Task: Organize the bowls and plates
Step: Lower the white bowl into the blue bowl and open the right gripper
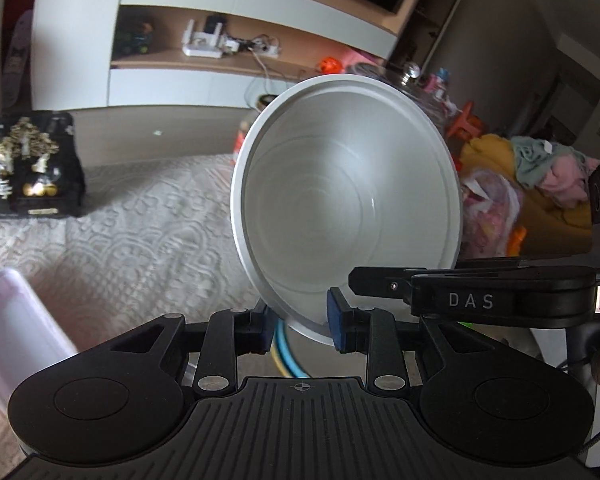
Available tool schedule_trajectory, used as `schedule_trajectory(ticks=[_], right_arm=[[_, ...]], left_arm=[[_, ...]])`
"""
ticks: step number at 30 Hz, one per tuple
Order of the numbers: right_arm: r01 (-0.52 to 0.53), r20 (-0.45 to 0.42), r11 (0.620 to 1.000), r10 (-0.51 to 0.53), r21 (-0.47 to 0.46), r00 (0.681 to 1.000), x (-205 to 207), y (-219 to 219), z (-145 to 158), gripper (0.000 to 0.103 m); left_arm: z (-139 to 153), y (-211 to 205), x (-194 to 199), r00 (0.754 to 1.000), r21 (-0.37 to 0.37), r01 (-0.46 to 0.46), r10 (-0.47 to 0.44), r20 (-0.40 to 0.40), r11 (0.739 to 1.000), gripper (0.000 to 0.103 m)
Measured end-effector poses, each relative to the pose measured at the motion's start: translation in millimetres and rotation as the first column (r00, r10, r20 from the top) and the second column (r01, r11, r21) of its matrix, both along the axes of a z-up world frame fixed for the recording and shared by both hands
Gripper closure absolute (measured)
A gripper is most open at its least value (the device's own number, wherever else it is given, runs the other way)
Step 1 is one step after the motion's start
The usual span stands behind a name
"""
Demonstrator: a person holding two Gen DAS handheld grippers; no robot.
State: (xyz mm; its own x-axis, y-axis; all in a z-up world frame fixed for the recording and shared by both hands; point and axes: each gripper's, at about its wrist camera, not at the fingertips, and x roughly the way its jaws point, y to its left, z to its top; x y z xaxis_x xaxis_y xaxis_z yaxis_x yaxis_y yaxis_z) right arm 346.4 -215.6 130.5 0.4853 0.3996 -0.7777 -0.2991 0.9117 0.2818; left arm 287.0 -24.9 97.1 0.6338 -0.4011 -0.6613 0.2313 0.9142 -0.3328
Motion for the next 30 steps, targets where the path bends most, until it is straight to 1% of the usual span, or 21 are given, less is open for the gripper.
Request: schedule_trajectory(ticks=[3, 5, 6, 8, 9, 10, 12, 13, 14, 16, 18, 20, 22, 23, 25, 27, 28, 30], right_arm=[[0.04, -0.045, 0.999, -0.041, -0.014, 0.998, 2.2, -32.7, -18.6, 0.073], [0.048, -0.094, 0.998, -0.05, -0.03, 0.994, 4.1, -45.6, -34.9, 0.073], [0.043, -0.129, 0.998, -0.048, -0.04, 0.99, 4.6, -50.5, -46.1, 0.073], [0.035, -0.198, 0.999, -0.043, -0.04, 0.979, 7.0, -56.1, -62.3, 0.073], [0.039, -0.229, 0.999, -0.046, -0.032, 0.972, 6.7, -59.8, -67.8, 0.073], [0.043, -0.238, 0.999, -0.049, -0.027, 0.97, 5.6, -63.1, -69.2, 0.072], [0.052, -0.211, 0.998, -0.058, -0.035, 0.976, 5.3, -67.0, -62.6, 0.065], [0.06, -0.184, 0.997, -0.067, -0.046, 0.981, 5.4, -68.2, -56.2, 0.058], [0.068, -0.157, 0.996, -0.076, -0.056, 0.985, 3.1, -68.9, -48.8, 0.053], [0.082, -0.112, 0.995, -0.088, -0.056, 0.99, 2.2, -72.7, -37.8, 0.053], [0.099, -0.077, 0.994, -0.103, -0.055, 0.992, 0.0, -74.0, -30.3, 0.053], [0.102, -0.011, 0.992, -0.103, -0.077, 0.995, -11.4, -69.4, -20.8, 0.053], [0.077, 0.069, 0.992, -0.071, -0.1, 0.995, -29.8, -62.0, -13.4, 0.052], [0.064, 0.114, 0.993, -0.052, -0.098, 0.992, -41.3, -59.0, -10.0, 0.049], [0.057, 0.167, 0.995, -0.042, -0.081, 0.985, -63.3, -52.0, -9.0, 0.048], [0.038, 0.173, 0.999, -0.031, -0.037, 0.984, -83.1, -43.5, -14.0, 0.048], [0.021, 0.164, 1.0, -0.019, -0.01, 0.986, -90.1, -38.9, -16.9, 0.048], [-0.02, 0.138, 0.999, 0.014, 0.046, 0.99, -103.4, -22.9, -25.4, 0.047]], left_arm=[[-20.5, -30.4, 6.0, 0.997, 0.002, 0.059, -0.059, -0.048, 0.998, 0.073], [-37.4, -40.5, 11.0, 0.993, 0.004, 0.072, -0.071, -0.099, 0.997, 0.072], [-49.2, -44.2, 14.3, 0.987, 0.005, 0.072, -0.07, -0.142, 0.997, 0.072], [-63.2, -44.5, 18.4, 0.978, 0.002, 0.071, -0.069, -0.198, 0.997, 0.074], [-66.5, -42.0, 18.4, 0.976, 0.004, 0.072, -0.069, -0.208, 0.997, 0.074], [-65.6, -37.5, 17.5, 0.977, 0.018, 0.063, -0.058, -0.203, 0.998, 0.074], [-58.5, -28.0, 12.6, 0.985, 0.04, 0.043, -0.036, -0.169, 0.998, 0.074], [-52.5, -21.3, 11.0, 0.989, 0.04, 0.029, -0.023, -0.149, 0.999, 0.074], [-46.4, -16.2, 8.8, 0.991, 0.033, 0.013, -0.009, -0.131, 0.999, 0.074], [-33.5, -2.4, 4.4, 0.996, 0.013, -0.016, 0.017, -0.093, 1.0, 0.074], [-27.5, 8.4, -3.1, 0.997, 0.012, -0.039, 0.04, -0.065, 0.999, 0.074], [-27.8, 19.9, -12.9, 0.997, 0.02, -0.055, 0.056, -0.046, 0.998, 0.074], [-31.7, 40.2, -27.2, 0.996, 0.04, -0.079, 0.08, -0.029, 0.996, 0.074], [-35.3, 50.8, -35.5, 0.995, 0.057, -0.091, 0.093, -0.021, 0.994, 0.074], [-41.9, 72.0, -47.6, 0.992, 0.106, -0.126, 0.128, -0.013, 0.986, 0.074], [-50.3, 97.3, -56.0, 0.985, 0.145, -0.168, 0.173, -0.022, 0.975, 0.074], [-56.7, 111.9, -57.6, 0.979, 0.155, -0.191, 0.2, -0.043, 0.969, 0.074], [-66.7, 133.4, -59.8, 0.967, 0.142, -0.231, 0.243, -0.075, 0.963, 0.074]])
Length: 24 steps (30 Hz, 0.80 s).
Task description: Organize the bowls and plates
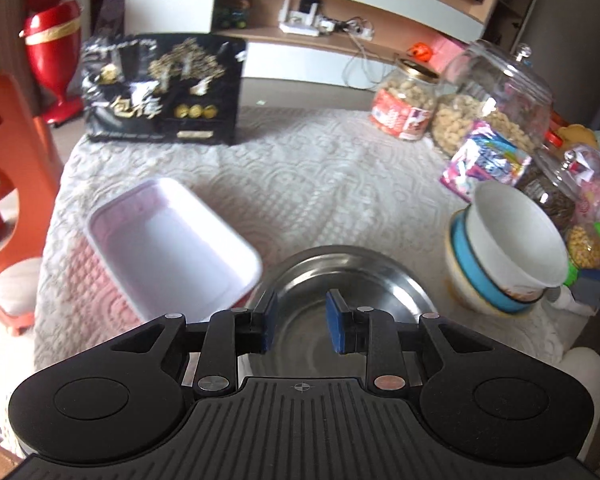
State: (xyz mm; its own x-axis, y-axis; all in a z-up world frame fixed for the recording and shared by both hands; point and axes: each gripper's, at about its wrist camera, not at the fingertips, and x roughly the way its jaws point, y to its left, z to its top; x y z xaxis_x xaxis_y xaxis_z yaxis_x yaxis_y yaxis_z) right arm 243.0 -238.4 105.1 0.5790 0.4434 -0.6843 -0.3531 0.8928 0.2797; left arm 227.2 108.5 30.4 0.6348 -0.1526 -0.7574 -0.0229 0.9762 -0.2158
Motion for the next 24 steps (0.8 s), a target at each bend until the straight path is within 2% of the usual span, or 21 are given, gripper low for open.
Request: schedule_trajectory(ticks=[5, 8, 11, 13, 18, 20, 24], right_arm=[[-0.025, -0.089, 0.999, 0.027, 0.025, 0.996, -7.6, 50.8, -28.1, 0.047], [0.035, -0.114, 0.999, -0.034, 0.014, 0.993, -3.9, 71.5, -46.9, 0.047], [0.144, -0.119, 0.99, -0.143, -0.005, 0.983, 3.4, 83.5, -68.1, 0.047], [0.174, -0.159, 0.985, -0.172, -0.002, 0.972, 7.3, 90.2, -83.8, 0.047], [0.13, -0.259, 0.991, -0.131, -0.02, 0.957, 11.1, 107.9, -115.5, 0.047], [0.099, -0.281, 0.995, -0.097, -0.009, 0.955, 9.7, 113.6, -120.1, 0.044], [0.08, -0.261, 0.996, -0.089, -0.044, 0.961, 7.6, 122.1, -118.2, 0.043]], left_arm=[[-26.0, 34.3, -0.8, 0.998, -0.077, -0.065, 0.063, -0.027, 0.995, 0.074], [-39.6, 37.7, 2.1, 0.997, -0.086, -0.049, 0.044, -0.055, 0.995, 0.074], [-48.9, 38.8, 2.0, 0.996, -0.102, -0.044, 0.036, -0.077, 0.994, 0.074], [-52.8, 38.3, 1.2, 0.995, -0.12, -0.045, 0.034, -0.094, 0.992, 0.074], [-63.5, 33.1, 6.8, 0.991, -0.122, -0.037, 0.021, -0.134, 0.992, 0.071], [-67.0, 30.3, 11.3, 0.989, -0.125, -0.033, 0.014, -0.146, 0.992, 0.073], [-69.0, 23.2, 22.2, 0.99, -0.091, -0.002, -0.011, -0.142, 0.996, 0.075]])
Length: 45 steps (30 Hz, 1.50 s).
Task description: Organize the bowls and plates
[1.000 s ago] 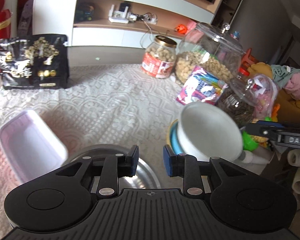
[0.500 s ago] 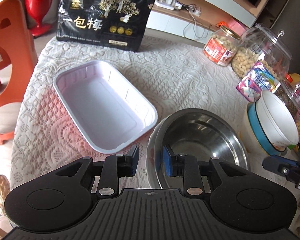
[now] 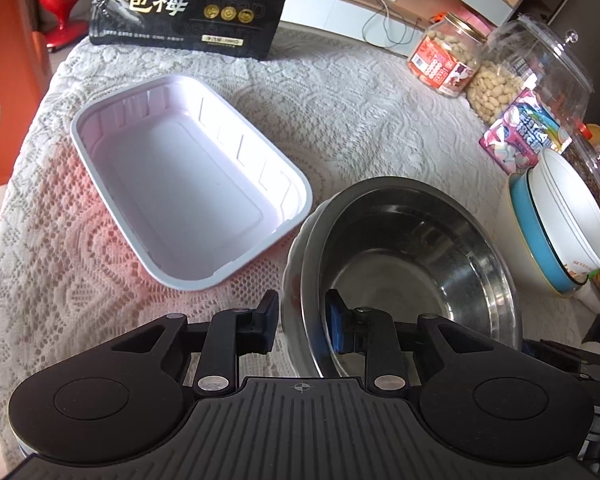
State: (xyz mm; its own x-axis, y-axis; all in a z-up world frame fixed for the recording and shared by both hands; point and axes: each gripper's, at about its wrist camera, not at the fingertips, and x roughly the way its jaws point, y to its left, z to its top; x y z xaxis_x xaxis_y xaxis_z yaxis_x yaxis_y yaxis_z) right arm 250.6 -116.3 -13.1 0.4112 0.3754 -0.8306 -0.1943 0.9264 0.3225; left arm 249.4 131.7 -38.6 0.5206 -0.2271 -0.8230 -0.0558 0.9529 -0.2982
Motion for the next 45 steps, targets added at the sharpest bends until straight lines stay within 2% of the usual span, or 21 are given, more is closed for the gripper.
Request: schedule_trajectory(ticks=[5, 15, 22, 25, 32, 36, 40, 42, 45], right_arm=[[0.001, -0.01, 1.0, -0.001, 0.019, 1.0, 7.3, 1.2, -0.2, 0.043], [-0.001, 0.005, 0.999, 0.001, 0.038, 1.0, 17.3, 13.1, 2.0, 0.043], [-0.037, 0.026, 0.998, 0.035, 0.056, 0.999, 9.9, 15.5, -10.7, 0.042], [-0.052, 0.031, 0.998, 0.051, 0.036, 0.998, 4.9, 18.5, -9.4, 0.042], [-0.048, 0.048, 0.999, 0.047, 0.019, 0.998, -0.9, 13.7, -4.8, 0.042], [-0.029, 0.051, 0.999, 0.027, 0.033, 0.998, -1.5, 4.1, -3.2, 0.042], [-0.034, 0.084, 0.998, 0.029, 0.055, 0.996, -6.8, -6.8, 4.8, 0.042], [-0.045, 0.109, 0.997, 0.038, 0.063, 0.993, -10.1, -12.4, 11.7, 0.042], [-0.067, 0.153, 0.996, 0.058, 0.053, 0.986, -14.2, -18.9, 22.8, 0.042]], left_arm=[[2.1, -1.3, 16.3, 1.0, 0.027, -0.002, 0.002, 0.016, 1.0, 0.074], [1.2, 10.7, 45.1, 0.998, 0.022, -0.031, 0.03, 0.053, 0.999, 0.068], [1.3, 9.5, 31.8, 0.999, 0.028, -0.029, 0.027, 0.043, 0.999, 0.069], [2.4, 9.9, 29.8, 0.999, 0.032, -0.027, 0.025, 0.039, 0.999, 0.069], [4.4, 14.8, 25.8, 0.998, -0.006, -0.038, 0.038, 0.042, 0.999, 0.065], [8.3, 12.2, 18.4, 0.997, 0.009, -0.045, 0.044, 0.064, 0.999, 0.064], [18.0, 15.0, 6.8, 0.992, 0.016, -0.07, 0.068, 0.105, 0.997, 0.069], [25.0, 18.4, -0.4, 0.986, 0.012, -0.101, 0.098, 0.137, 0.995, 0.069], [39.6, 19.2, -14.4, 0.967, 0.045, -0.16, 0.148, 0.206, 0.986, 0.069]])
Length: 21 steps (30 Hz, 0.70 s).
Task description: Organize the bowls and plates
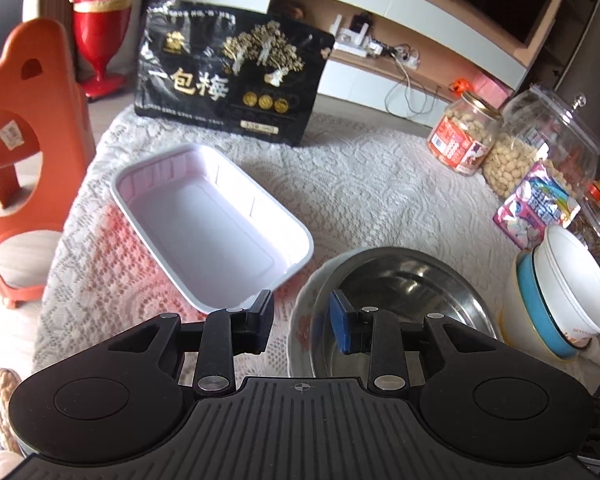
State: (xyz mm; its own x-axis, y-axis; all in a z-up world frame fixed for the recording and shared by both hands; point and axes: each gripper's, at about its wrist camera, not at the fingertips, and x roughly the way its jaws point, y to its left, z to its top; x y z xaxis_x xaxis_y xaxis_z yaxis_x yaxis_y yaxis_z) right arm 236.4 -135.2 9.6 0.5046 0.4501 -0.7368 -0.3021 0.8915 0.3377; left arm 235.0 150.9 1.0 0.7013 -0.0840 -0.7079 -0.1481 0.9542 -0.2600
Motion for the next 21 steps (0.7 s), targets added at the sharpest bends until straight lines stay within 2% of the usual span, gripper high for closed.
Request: schedule_trajectory(ticks=[3, 7, 9, 12, 14, 17, 21], right_arm=[[-0.007, 0.071, 1.0, 0.008, -0.014, 0.997, -6.8, -10.2, 11.9, 0.042], [-0.047, 0.15, 0.999, 0.05, -0.02, 0.987, -5.6, -29.2, 37.1, 0.042], [-0.035, 0.195, 0.999, 0.038, -0.021, 0.98, -3.9, -45.8, 54.0, 0.042], [0.042, 0.257, 0.999, -0.033, -0.031, 0.966, 2.2, -74.9, 78.1, 0.041], [0.108, 0.299, 0.993, -0.089, -0.048, 0.95, 6.0, -97.8, 89.0, 0.035], [0.194, 0.347, 0.975, -0.146, -0.109, 0.926, 15.7, -127.4, 89.9, 0.03], [0.258, 0.304, 0.955, -0.205, -0.147, 0.931, 38.8, -158.5, 70.3, 0.03]], left_arm=[[16.2, -5.3, -15.3, 0.997, 0.021, -0.044, 0.042, 0.065, 0.999, 0.069], [38.2, -30.2, -28.4, 0.992, -0.002, -0.036, 0.036, 0.119, 0.999, 0.069], [43.9, -44.8, -27.5, 0.989, -0.027, -0.041, 0.044, 0.144, 0.999, 0.069], [43.5, -67.5, -12.2, 0.992, -0.115, 0.015, 0.0, 0.129, 0.993, 0.069], [43.1, -85.0, -2.5, 0.991, -0.153, 0.062, -0.043, 0.123, 0.986, 0.069], [46.3, -117.5, 10.3, 0.985, -0.129, 0.138, -0.123, 0.121, 0.982, 0.069], [45.6, -158.6, 32.5, 0.971, -0.108, 0.229, -0.219, 0.093, 0.967, 0.069]])
